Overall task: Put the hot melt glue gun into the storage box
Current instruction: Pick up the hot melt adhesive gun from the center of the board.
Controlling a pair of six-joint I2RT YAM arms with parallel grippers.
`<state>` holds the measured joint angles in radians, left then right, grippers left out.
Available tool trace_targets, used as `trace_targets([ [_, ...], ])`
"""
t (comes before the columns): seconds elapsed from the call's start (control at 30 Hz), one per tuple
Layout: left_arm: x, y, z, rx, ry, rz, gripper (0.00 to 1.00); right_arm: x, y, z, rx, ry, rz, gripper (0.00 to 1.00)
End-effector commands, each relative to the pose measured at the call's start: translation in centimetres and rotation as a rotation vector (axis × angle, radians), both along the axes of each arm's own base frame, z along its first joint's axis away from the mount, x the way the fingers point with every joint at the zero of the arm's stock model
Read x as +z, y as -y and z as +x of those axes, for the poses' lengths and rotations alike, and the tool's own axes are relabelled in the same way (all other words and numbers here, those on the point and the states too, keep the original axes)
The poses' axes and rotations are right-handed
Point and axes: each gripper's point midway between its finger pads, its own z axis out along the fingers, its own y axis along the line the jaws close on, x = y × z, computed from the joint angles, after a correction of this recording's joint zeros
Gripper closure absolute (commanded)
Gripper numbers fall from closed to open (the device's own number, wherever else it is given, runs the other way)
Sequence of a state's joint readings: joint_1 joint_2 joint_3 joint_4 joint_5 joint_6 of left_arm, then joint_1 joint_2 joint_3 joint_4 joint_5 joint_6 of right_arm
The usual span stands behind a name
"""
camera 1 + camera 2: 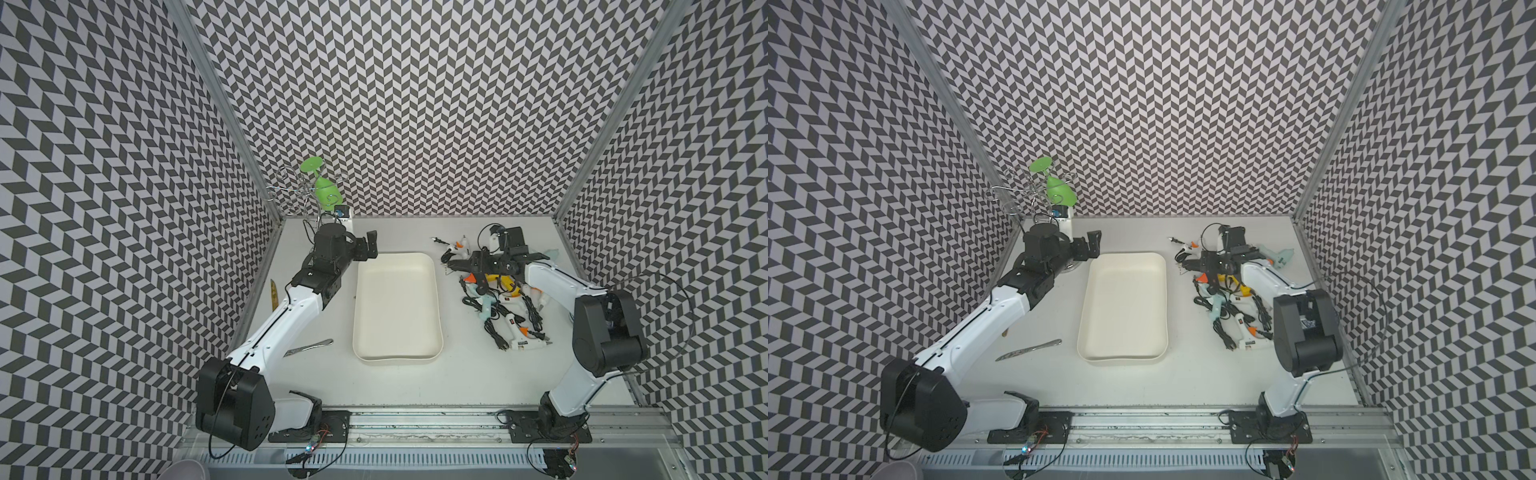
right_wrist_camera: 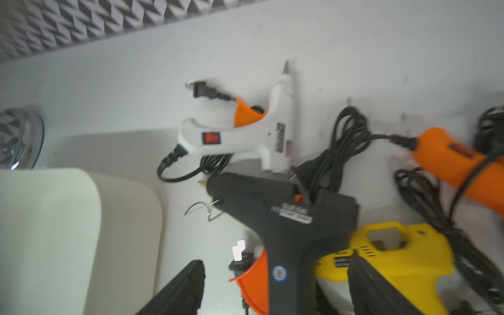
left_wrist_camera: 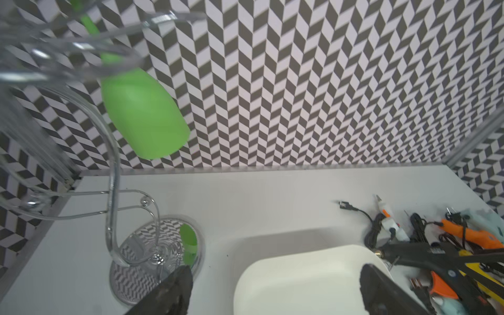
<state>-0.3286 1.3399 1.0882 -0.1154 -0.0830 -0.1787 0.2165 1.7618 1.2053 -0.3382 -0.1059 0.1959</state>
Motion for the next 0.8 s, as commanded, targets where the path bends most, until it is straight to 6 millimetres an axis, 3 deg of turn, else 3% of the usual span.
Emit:
trace_targets([
  [0.0,-1.1,0.6,-0.8,-0.026,-0.076,0.012,0.00,-2.4,0.8,-0.9,-0.015,-0.110,-0.079,0.15],
  [0.17,-1.5,1.3,-1.0,-0.053,-0.085,0.021,0.01,-4.3,1.6,-1.3,-0.052,-0.175,-0.141,0.18],
  [0.27,-1.8,1.4,-1.2,-0.064,-0.091,0.026,0.00,-4.3,2.0,-1.5,-0.066,-0.183,-0.169,0.22],
  [0.5,-2.1,1.7,-1.3,-0.083,-0.097,0.035,0.00,-3.8,1.1,-2.8,-0.026,-0.205,-0.151,0.29],
  [0.63,-2.1,1.8,-1.3,-0.091,-0.096,0.042,0.00,-4.0,1.1,-3.5,-0.022,-0.229,-0.170,0.29],
  [0.77,-2.2,1.8,-1.3,-0.093,-0.099,0.046,0.01,-2.9,1.5,-3.8,-0.035,-0.219,-0.177,0.25],
])
